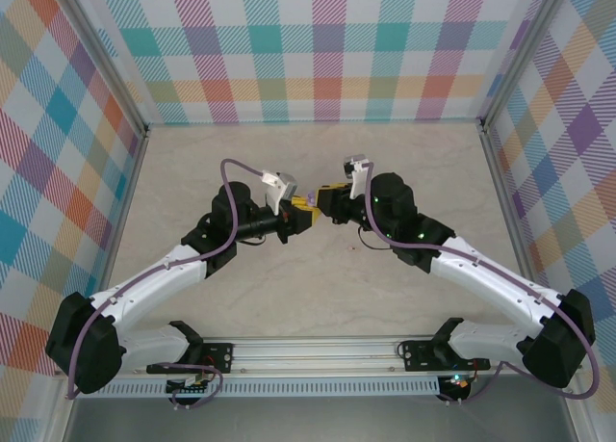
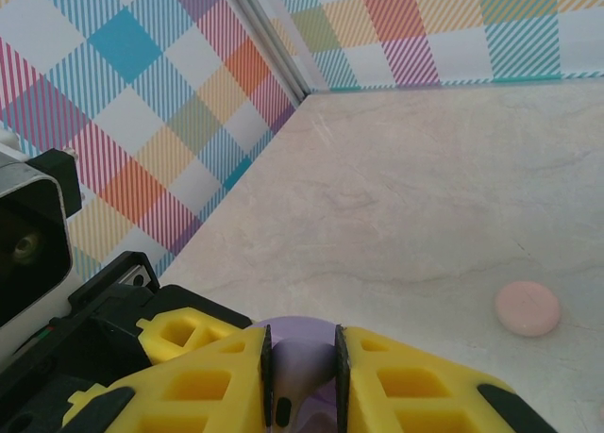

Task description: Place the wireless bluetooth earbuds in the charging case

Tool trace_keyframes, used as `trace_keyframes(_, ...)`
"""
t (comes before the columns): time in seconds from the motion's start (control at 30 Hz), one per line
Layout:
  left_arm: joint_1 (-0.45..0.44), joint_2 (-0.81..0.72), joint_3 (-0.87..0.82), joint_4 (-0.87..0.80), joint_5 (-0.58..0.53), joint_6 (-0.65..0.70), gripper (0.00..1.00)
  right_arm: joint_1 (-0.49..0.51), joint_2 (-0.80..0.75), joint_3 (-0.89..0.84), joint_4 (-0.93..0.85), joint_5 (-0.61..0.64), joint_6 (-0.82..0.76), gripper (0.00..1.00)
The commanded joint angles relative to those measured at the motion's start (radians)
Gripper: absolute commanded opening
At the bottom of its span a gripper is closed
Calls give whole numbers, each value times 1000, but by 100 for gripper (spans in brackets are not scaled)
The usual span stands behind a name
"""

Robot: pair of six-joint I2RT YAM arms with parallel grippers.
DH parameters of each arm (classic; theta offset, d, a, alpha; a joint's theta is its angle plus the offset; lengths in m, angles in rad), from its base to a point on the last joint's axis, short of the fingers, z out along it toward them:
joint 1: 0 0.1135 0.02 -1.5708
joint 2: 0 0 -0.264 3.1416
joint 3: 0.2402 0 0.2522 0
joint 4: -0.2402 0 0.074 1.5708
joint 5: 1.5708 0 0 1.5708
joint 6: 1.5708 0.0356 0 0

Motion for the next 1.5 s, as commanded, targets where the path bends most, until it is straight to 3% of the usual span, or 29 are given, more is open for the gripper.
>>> trace_keyframes(0.0,-12,-2,34,4,8,-17,15,8,2,15,32,18,-20,24)
trace_keyframes(0.93,-12,6,35,59,-38,-76,15,9,23,18,16,-17,-16,24)
trace_keyframes(1.47,-11,-4,21,44,-42,-42,14,10,-32,36,-35,7,-4,53)
